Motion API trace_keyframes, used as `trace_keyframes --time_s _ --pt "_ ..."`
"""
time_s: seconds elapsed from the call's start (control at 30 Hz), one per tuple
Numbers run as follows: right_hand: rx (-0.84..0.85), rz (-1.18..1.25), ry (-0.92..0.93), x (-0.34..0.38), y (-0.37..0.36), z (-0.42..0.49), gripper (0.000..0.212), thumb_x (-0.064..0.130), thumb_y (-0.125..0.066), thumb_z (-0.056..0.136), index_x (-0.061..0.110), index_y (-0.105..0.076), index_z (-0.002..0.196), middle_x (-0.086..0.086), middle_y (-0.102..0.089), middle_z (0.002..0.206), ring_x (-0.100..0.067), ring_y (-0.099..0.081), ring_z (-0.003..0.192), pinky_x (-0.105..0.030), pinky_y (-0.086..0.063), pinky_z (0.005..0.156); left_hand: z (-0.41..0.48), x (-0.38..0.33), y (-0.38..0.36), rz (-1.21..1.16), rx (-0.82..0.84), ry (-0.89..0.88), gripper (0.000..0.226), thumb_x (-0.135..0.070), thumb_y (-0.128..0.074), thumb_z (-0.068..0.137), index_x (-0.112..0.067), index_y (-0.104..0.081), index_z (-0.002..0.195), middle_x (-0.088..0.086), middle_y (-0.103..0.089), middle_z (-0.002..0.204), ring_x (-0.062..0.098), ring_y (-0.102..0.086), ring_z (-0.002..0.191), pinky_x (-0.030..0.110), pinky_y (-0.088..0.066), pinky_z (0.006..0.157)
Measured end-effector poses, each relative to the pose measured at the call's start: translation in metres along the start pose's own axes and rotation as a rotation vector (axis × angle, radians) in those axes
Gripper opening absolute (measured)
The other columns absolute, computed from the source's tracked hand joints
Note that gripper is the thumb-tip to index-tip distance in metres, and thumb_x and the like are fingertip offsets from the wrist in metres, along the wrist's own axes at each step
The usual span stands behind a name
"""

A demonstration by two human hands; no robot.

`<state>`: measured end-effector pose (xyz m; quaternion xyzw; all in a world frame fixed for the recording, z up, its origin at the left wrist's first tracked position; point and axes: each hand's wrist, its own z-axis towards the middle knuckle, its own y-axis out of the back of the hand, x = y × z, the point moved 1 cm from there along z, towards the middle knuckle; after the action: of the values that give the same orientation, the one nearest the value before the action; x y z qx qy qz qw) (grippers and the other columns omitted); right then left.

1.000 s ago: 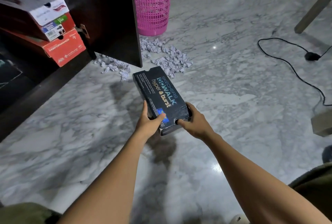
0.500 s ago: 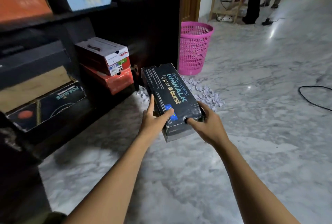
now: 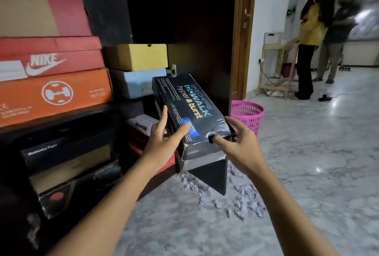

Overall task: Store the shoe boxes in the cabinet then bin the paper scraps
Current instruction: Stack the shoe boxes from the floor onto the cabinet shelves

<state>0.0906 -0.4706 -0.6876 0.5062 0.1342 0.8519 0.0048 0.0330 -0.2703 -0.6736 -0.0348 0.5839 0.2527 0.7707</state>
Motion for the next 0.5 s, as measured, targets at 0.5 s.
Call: trace_keyframes --time_s 0.5 --pt "-0.102 -0.101 0.079 0.188 -0.023 0.163 0.057 0.038 -0.072 0.082 0.018 -0.057 0.133 0.004 -0.073 0.102 -0.008 -0.069 0.089 -0.023 -0.053 0.073 0.117 -0.158 0.1 0.05 0.064 -0.254 0.103 -0.073 -0.069 0.064 -0.049 -0.016 0.149 -0.027 -0.038 0.145 -0.009 -0.033 0.133 0.02 -0.025 0.108"
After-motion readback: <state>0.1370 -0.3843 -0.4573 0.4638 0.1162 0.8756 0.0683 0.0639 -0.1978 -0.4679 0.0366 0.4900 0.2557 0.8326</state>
